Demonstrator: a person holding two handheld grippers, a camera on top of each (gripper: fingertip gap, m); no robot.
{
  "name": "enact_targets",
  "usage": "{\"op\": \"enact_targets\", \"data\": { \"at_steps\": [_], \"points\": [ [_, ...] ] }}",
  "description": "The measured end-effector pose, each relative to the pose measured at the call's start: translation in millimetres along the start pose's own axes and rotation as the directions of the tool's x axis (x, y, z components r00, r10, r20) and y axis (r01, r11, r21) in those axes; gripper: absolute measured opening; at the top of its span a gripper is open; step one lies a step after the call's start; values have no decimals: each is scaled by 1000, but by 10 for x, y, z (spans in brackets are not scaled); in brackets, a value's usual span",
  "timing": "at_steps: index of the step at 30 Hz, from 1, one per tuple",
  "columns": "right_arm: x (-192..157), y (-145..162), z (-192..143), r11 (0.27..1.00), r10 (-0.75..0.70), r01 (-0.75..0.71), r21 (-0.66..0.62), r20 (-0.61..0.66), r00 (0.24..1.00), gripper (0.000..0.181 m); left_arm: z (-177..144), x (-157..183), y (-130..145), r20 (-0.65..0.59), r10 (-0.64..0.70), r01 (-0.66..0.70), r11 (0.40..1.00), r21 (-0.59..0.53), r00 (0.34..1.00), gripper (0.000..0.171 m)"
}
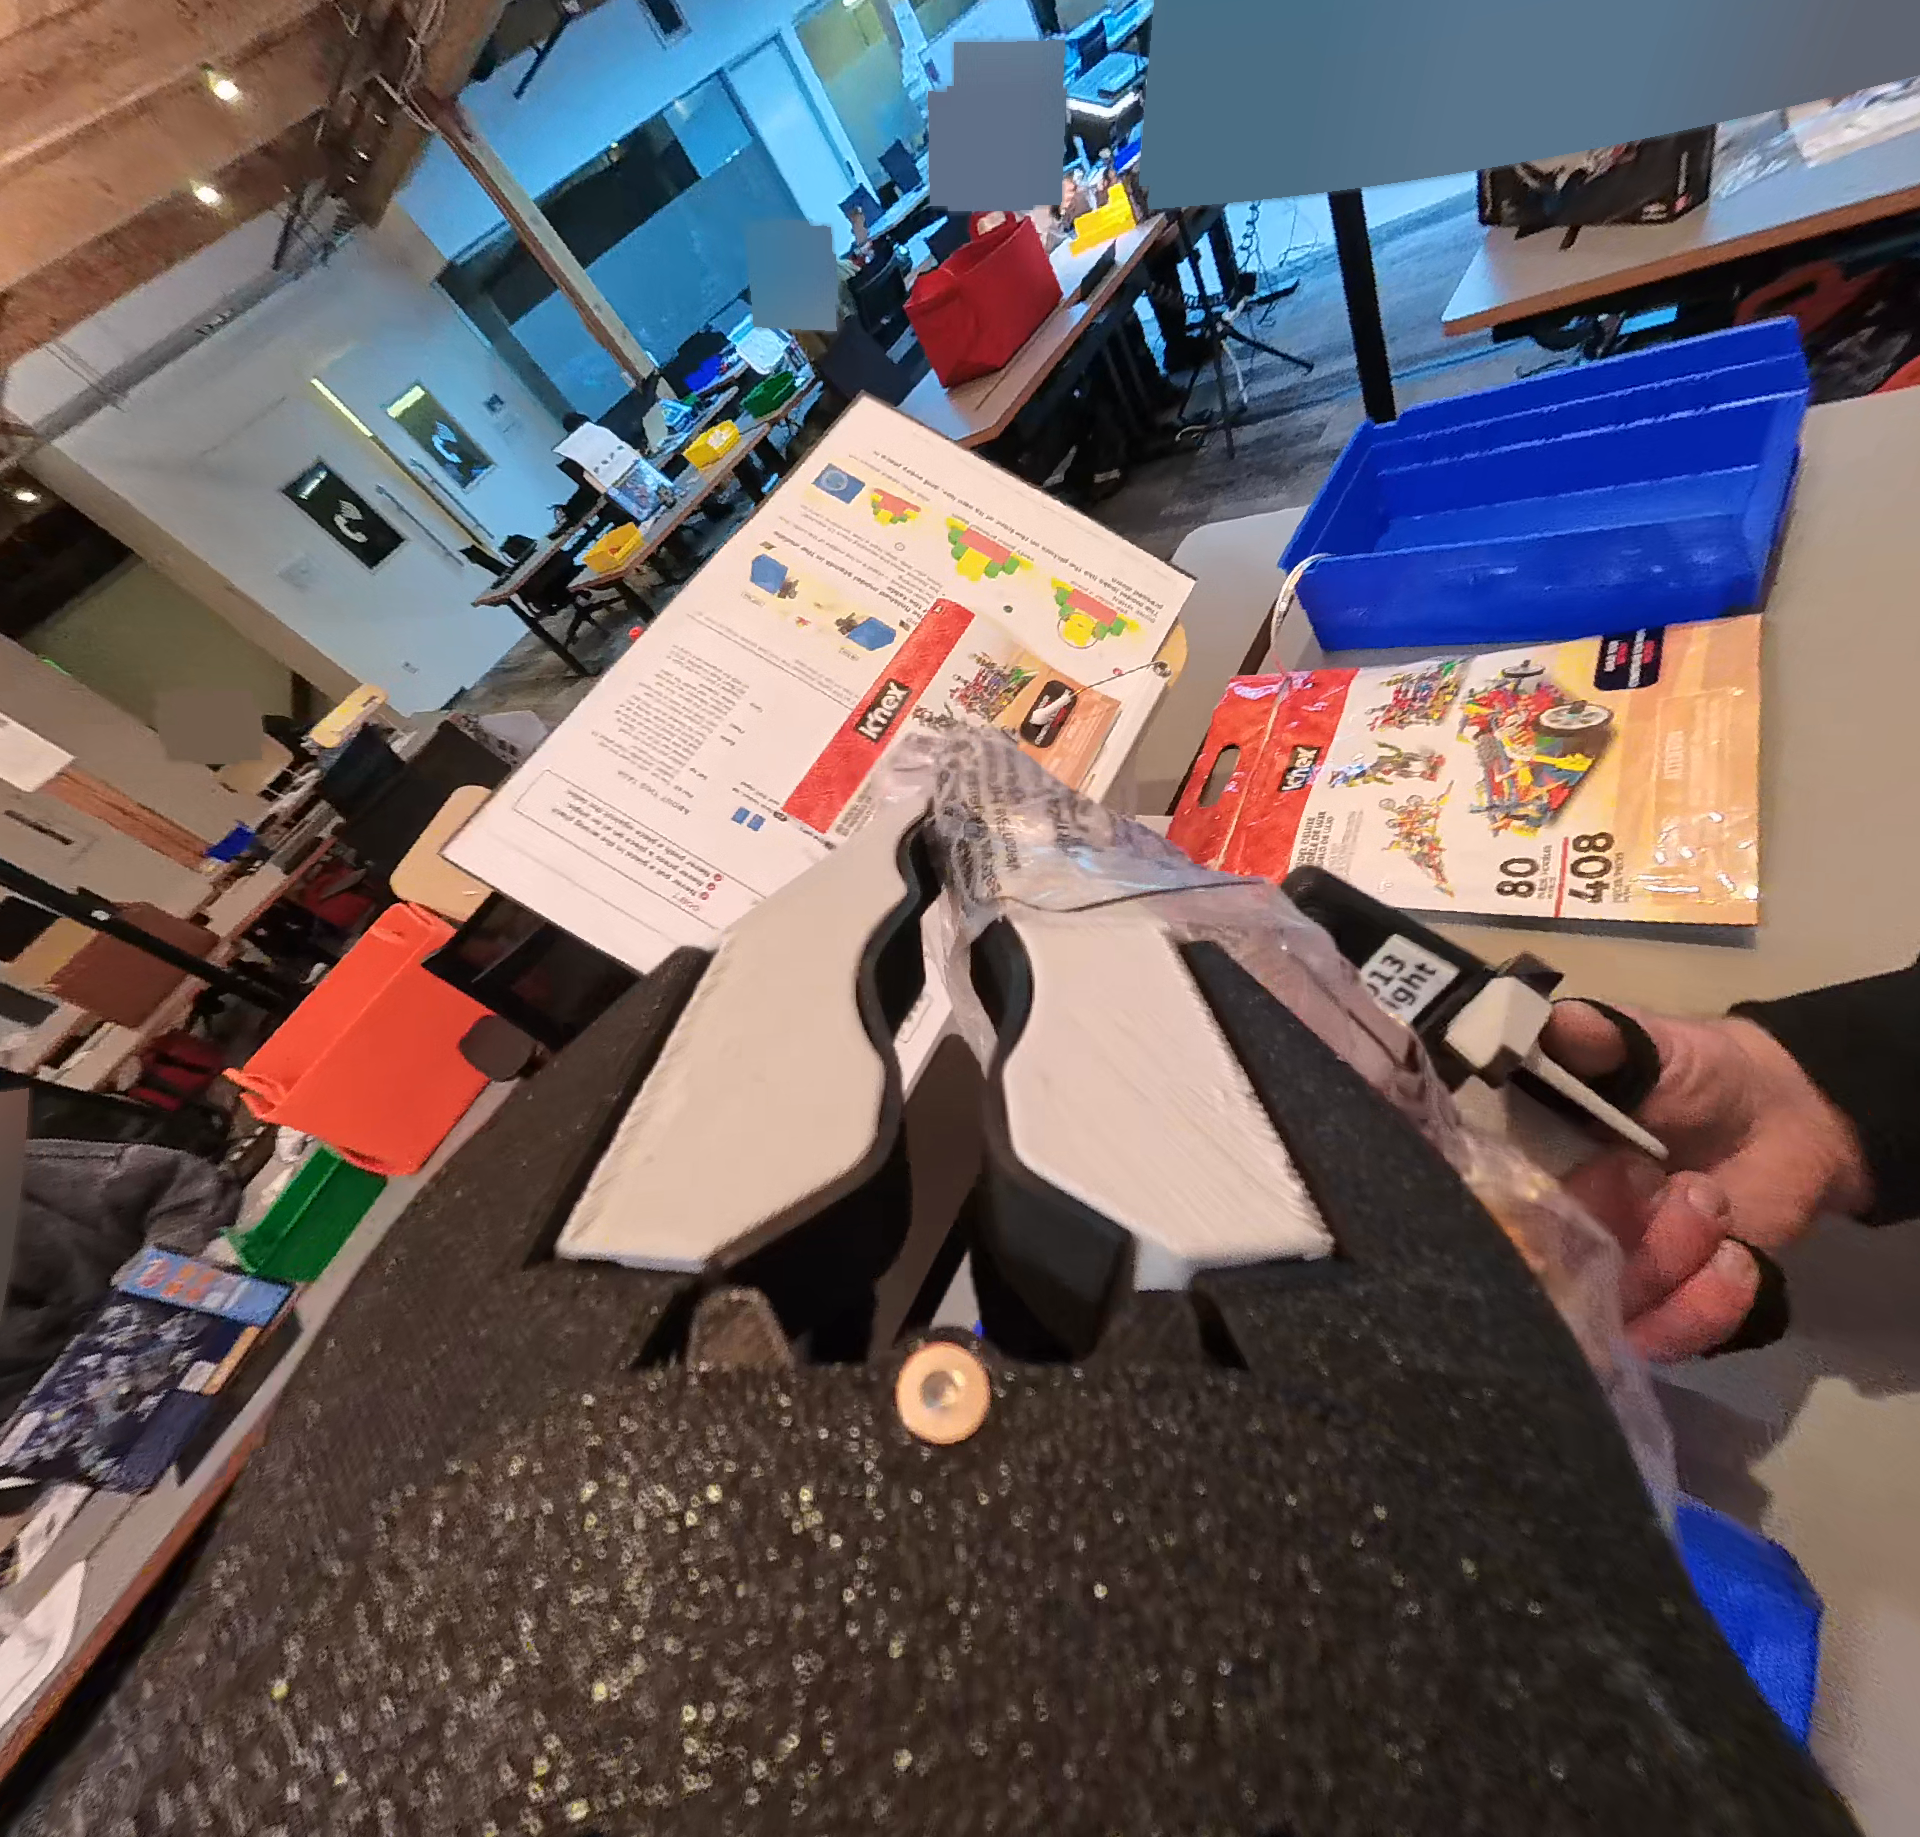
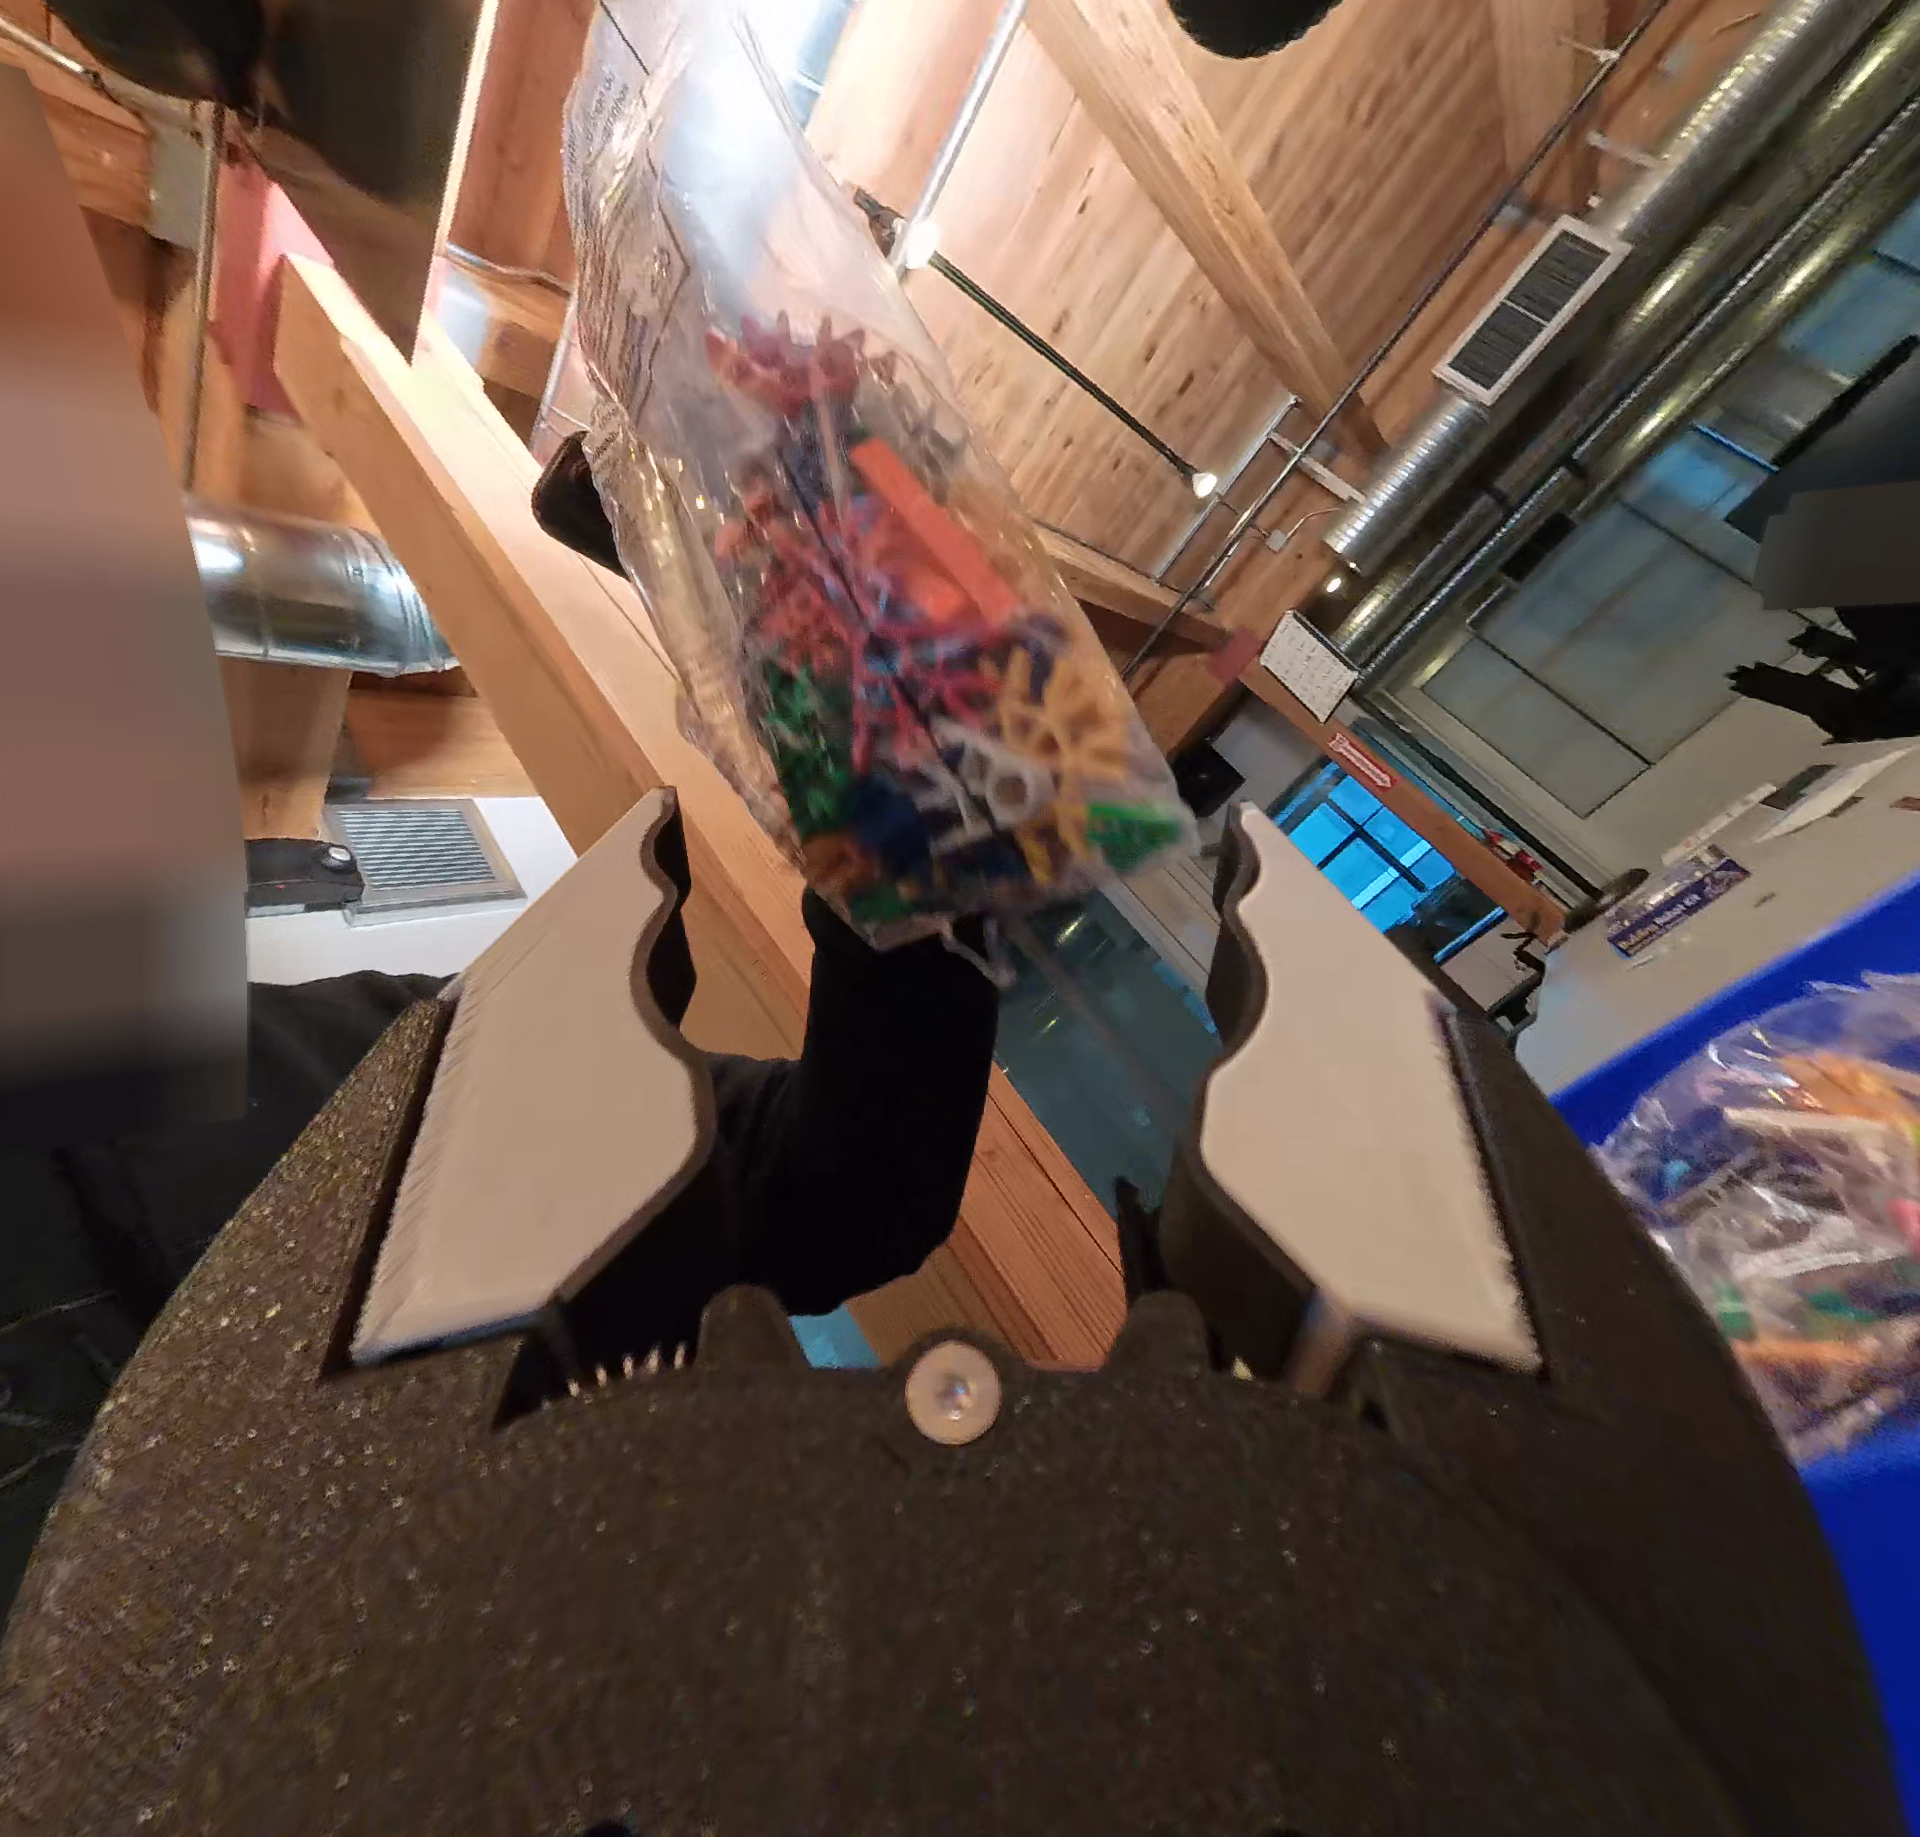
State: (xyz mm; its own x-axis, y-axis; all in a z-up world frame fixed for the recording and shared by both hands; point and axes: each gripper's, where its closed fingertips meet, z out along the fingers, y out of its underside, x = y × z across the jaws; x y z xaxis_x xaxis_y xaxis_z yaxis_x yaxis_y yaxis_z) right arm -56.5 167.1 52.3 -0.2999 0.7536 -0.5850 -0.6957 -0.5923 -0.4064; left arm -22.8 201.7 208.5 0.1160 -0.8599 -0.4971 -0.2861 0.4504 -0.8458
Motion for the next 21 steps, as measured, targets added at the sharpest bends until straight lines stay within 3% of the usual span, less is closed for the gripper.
{"op": "enact_targets", "data": {
  "at_steps": [2,6,10,13,16,19,21],
  "points": [
    [-23,6,103,1000,-1,2,-9,30,1000,95,41,22,41,2,-6,6,1000,-3,1000,0],
    [-29,-101,105,998,-58,56,42,32,998,48,-37,-61,112,48,-9,10,1000,-11,999,0],
    [27,-269,-12,990,-139,137,-21,-84,987,39,-245,-156,458,103,-50,58,996,-74,993,0],
    [100,-442,-109,966,-233,202,-162,-204,951,33,-361,-108,879,136,-111,129,983,-131,985,0],
    [219,-570,-167,898,-342,219,-383,-293,893,29,-442,77,1370,160,-209,234,960,-155,965,0],
    [394,-631,-169,771,-465,208,-602,-310,829,28,-475,349,1818,195,-262,297,938,-179,945,0],
    [525,-572,-171,647,-530,174,-743,-273,803,28,-480,495,2092,239,-259,309,928,-206,936,0]
  ]
}}
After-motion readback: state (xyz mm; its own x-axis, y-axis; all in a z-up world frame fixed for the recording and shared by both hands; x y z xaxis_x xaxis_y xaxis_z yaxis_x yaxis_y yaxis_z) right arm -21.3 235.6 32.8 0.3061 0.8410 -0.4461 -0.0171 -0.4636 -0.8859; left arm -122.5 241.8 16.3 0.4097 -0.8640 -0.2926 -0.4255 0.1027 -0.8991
